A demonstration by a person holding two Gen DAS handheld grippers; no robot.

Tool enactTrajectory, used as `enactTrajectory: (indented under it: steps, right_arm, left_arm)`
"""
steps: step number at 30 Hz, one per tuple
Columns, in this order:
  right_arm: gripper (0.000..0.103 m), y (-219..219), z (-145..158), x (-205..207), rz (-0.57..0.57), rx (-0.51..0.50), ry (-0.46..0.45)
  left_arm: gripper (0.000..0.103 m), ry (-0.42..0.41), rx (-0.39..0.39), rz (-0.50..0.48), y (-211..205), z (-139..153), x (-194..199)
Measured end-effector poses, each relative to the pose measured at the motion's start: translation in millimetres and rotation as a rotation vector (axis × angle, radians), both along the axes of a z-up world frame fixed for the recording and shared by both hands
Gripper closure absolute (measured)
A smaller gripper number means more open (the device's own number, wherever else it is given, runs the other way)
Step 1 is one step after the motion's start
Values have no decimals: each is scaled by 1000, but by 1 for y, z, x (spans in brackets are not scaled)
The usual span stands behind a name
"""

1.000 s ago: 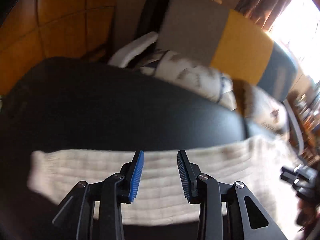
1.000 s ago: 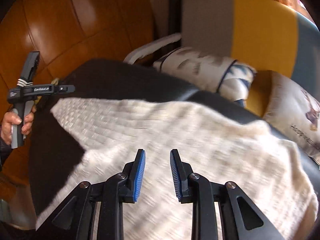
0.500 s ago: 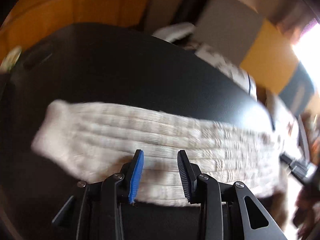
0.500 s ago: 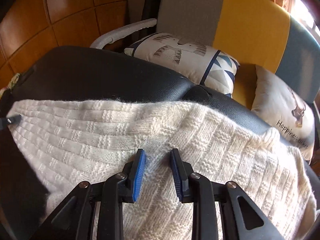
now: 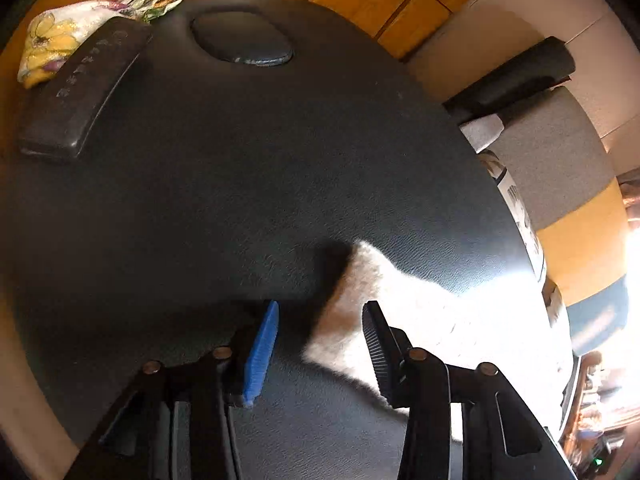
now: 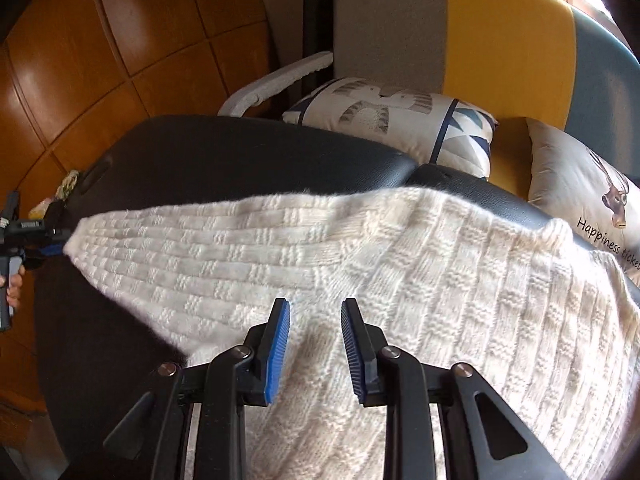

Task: Fold clothes

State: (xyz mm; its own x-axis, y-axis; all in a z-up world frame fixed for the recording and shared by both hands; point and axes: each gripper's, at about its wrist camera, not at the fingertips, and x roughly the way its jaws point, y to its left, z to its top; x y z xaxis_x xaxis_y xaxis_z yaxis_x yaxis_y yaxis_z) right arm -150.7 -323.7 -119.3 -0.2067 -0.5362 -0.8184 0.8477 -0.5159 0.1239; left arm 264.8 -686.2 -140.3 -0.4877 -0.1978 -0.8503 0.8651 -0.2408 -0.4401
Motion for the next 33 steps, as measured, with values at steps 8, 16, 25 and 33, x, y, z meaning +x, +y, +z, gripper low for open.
enactTrajectory:
  steps: [8,16,25,33]
  right_arm:
    - [74,-9,-15,1,12,35,9]
    - [74,-10,-15,-3,28,32,9]
    - [73,-22,-14,-5,31,95,23]
    - [73,-22,-14,-5,29,94,21]
  left_arm:
    - [92,13,-56,57,18,13,2]
    - [91,42,-80,76,55,15,37]
    - [79,325,269,192,67,-28,104]
    - [66,327,227,264,70,-9,132]
